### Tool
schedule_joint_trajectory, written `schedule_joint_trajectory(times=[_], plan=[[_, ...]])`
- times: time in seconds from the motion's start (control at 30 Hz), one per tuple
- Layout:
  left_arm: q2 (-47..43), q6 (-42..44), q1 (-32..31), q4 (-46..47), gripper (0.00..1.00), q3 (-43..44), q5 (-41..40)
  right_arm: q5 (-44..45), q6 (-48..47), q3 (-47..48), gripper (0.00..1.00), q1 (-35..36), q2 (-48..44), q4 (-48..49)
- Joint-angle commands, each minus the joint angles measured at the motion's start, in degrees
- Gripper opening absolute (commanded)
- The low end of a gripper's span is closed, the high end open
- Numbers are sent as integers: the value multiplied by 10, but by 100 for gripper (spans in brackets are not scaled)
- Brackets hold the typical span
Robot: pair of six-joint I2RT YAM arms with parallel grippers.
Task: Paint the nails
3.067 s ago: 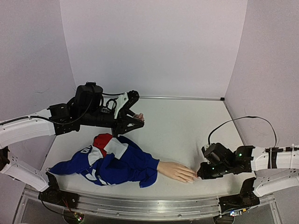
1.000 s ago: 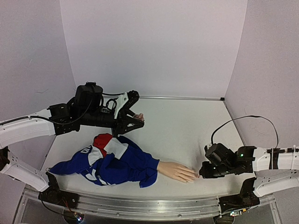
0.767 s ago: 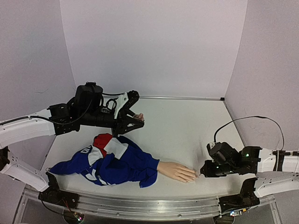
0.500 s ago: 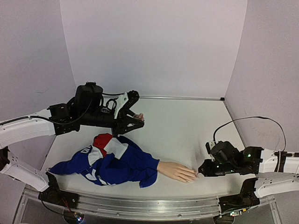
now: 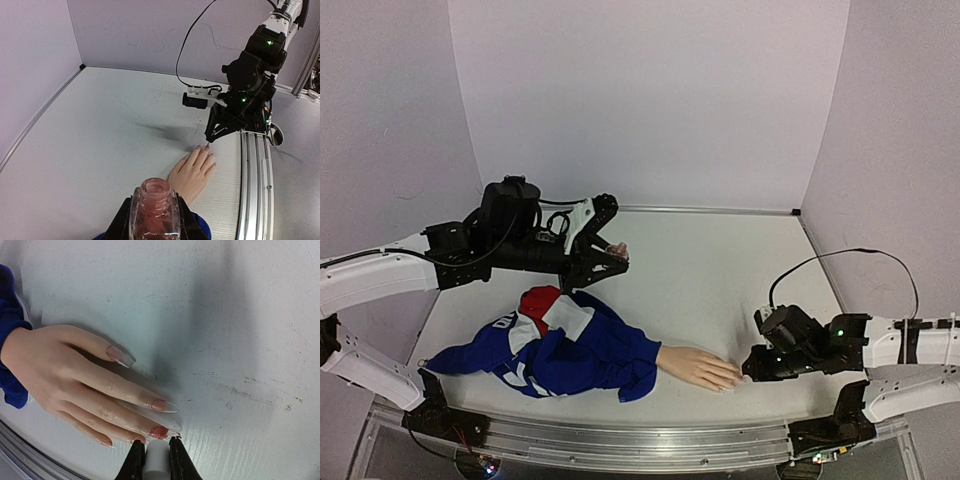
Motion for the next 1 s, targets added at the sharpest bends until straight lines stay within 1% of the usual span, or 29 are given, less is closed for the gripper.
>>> schedule_joint_trajectory(times=[0.0,0.3,0.47,0.6,0.77,0.87,0.97], plan=[[-19,11,-3,12,0,19,9,-1,-7,14,0,3,15,-6],[-17,10,-3,12,0,21,10,2,1,14,0,2,36,-15],[-16,11,-3,12,0,22,11,30,17,23,0,3,32,-53],[-16,10,-3,12,0,22,11,45,23,23,0,3,3,-71],[-17,11,-3,12,0,20,11,40,19,16,0,2,-47,-80],[-16,11,-3,12,0,20,9,39,1,15,0,3,-93,-80],[-15,12,-3,12,0,22,8,53,-28,36,0,3,-133,-80]])
